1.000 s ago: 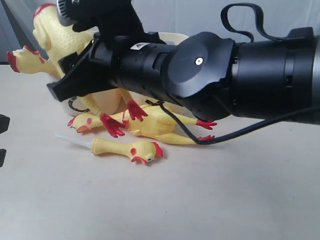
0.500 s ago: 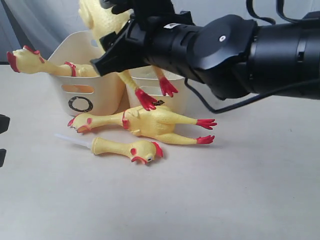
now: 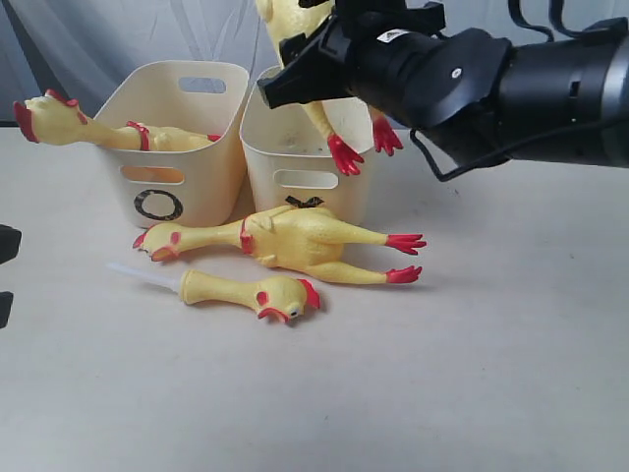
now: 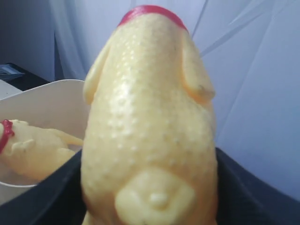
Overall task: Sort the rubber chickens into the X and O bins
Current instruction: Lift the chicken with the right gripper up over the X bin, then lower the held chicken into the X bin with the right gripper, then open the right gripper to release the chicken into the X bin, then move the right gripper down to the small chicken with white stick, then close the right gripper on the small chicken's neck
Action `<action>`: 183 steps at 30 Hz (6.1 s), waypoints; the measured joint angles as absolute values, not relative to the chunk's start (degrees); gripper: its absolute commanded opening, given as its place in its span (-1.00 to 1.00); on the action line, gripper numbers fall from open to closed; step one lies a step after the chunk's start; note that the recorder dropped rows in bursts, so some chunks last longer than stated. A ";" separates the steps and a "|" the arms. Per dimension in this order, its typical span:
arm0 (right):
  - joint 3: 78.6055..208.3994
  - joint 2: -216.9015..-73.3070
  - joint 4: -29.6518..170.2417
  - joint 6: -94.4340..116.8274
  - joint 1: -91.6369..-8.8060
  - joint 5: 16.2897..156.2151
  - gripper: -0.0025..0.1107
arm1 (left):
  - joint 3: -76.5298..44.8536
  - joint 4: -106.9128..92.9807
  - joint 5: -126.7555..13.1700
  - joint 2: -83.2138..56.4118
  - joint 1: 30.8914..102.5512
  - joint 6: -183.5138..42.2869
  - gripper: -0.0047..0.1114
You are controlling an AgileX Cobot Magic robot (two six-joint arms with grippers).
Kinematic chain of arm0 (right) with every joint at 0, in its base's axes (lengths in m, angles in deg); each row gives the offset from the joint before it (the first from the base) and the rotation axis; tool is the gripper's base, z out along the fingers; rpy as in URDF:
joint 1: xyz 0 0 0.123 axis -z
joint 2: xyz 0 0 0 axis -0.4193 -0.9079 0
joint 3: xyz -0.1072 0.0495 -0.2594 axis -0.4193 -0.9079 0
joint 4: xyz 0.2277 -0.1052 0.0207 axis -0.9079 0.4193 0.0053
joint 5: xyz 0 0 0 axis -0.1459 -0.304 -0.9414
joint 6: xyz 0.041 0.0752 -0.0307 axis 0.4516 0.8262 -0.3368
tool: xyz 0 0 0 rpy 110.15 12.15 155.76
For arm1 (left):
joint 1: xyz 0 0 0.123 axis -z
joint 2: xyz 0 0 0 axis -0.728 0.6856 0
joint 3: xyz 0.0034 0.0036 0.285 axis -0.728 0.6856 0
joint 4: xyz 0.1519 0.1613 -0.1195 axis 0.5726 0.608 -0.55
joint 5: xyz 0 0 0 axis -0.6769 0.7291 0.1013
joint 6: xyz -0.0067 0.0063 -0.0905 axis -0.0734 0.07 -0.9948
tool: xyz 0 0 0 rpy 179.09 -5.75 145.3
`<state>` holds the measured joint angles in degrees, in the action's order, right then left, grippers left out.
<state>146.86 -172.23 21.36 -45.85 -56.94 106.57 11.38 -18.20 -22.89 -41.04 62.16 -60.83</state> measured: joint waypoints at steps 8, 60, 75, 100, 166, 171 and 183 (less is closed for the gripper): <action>158.46 -178.86 30.22 -36.54 -51.62 96.57 -0.97 | 11.38 -20.12 -22.75 -41.04 62.16 -60.83 -0.92; 179.66 -204.17 28.33 -35.98 -44.42 83.74 -0.28 | 11.42 -20.66 -21.48 -41.04 62.16 -60.83 -0.92; 179.66 -204.17 27.98 -35.98 -44.42 83.85 0.15 | 11.42 -20.66 -21.39 -41.04 62.16 -60.83 -0.92; 179.66 -202.50 26.30 -35.82 -44.42 81.32 0.63 | 11.42 -20.57 -20.81 -41.04 62.16 -60.83 -0.92; 179.73 -202.25 48.45 -40.06 -60.82 37.24 0.61 | 11.42 -20.57 -20.58 -41.04 62.16 -60.83 -0.92; 179.73 -204.88 50.32 -40.11 -60.82 39.18 0.61 | 11.42 -20.57 -20.58 -41.04 62.16 -60.83 -0.92; 179.73 -207.05 50.43 -40.00 -60.82 39.00 -0.20 | 11.42 -20.57 -20.54 -41.04 62.16 -60.83 -0.92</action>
